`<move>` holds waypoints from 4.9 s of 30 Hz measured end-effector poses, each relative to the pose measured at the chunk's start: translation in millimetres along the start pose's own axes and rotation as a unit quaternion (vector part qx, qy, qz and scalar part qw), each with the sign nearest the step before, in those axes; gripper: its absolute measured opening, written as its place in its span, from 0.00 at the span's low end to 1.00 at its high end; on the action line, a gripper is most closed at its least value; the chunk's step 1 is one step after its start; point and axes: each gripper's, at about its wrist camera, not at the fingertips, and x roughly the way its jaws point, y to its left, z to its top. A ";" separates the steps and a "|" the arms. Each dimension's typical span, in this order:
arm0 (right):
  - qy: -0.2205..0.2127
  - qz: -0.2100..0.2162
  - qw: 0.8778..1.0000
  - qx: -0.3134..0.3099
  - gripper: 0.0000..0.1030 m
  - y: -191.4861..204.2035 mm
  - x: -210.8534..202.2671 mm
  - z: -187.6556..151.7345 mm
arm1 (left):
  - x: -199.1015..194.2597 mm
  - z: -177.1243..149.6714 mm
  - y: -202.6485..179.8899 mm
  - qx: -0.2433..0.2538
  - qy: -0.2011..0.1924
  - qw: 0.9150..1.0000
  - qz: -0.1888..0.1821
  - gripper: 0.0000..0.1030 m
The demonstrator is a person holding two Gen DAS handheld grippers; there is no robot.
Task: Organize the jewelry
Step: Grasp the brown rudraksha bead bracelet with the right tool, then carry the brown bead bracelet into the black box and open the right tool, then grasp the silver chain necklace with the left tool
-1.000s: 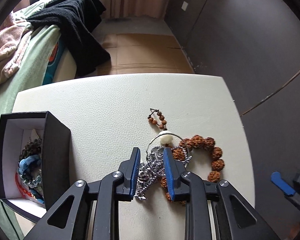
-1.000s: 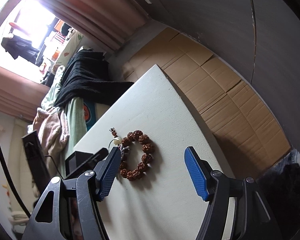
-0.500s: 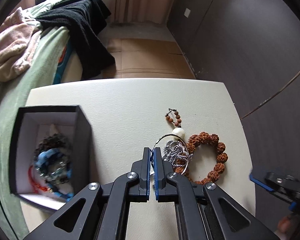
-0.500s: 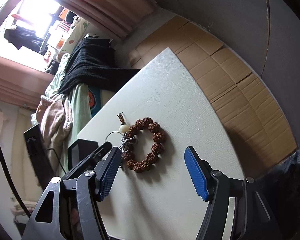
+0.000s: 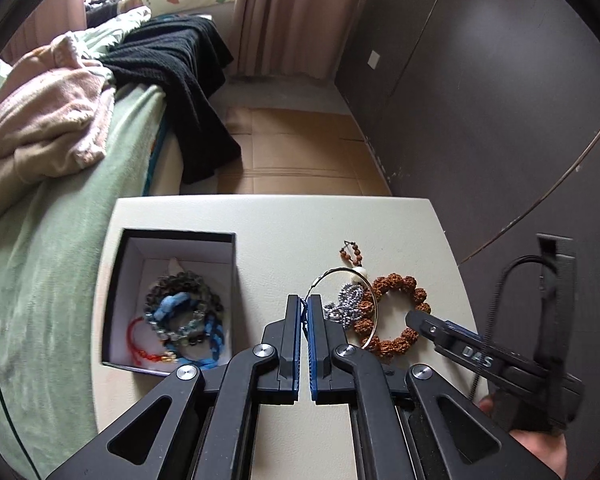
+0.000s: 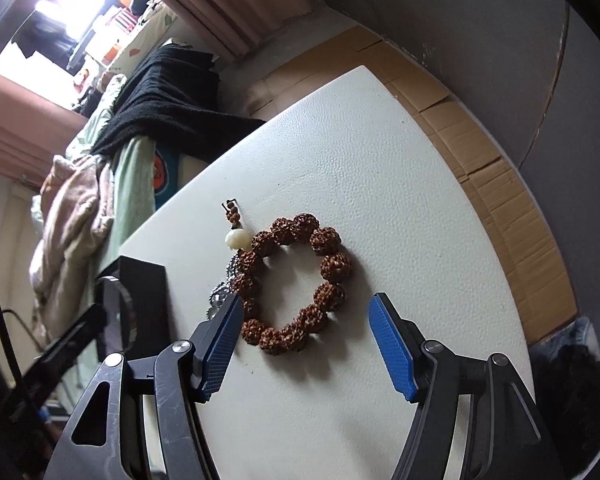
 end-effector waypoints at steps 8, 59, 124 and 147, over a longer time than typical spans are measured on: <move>-0.004 -0.059 0.998 -0.019 0.58 6.5 19.3 2.2 | -32.2 -4.4 29.4 -0.029 -0.032 0.999 0.000 0.02; -0.196 0.168 0.964 -0.057 0.20 90.3 -87.5 -35.3 | -55.9 -33.6 184.8 -0.181 -0.110 0.973 -0.092 0.82; -0.065 0.029 0.997 -0.041 0.75 33.2 -55.3 -23.0 | -26.9 -23.4 67.5 -0.048 -0.087 0.993 -0.071 0.82; -0.042 0.026 0.998 0.050 0.75 -43.9 -63.2 -0.7 | 77.4 -18.1 -37.1 0.053 0.062 0.997 -0.004 0.53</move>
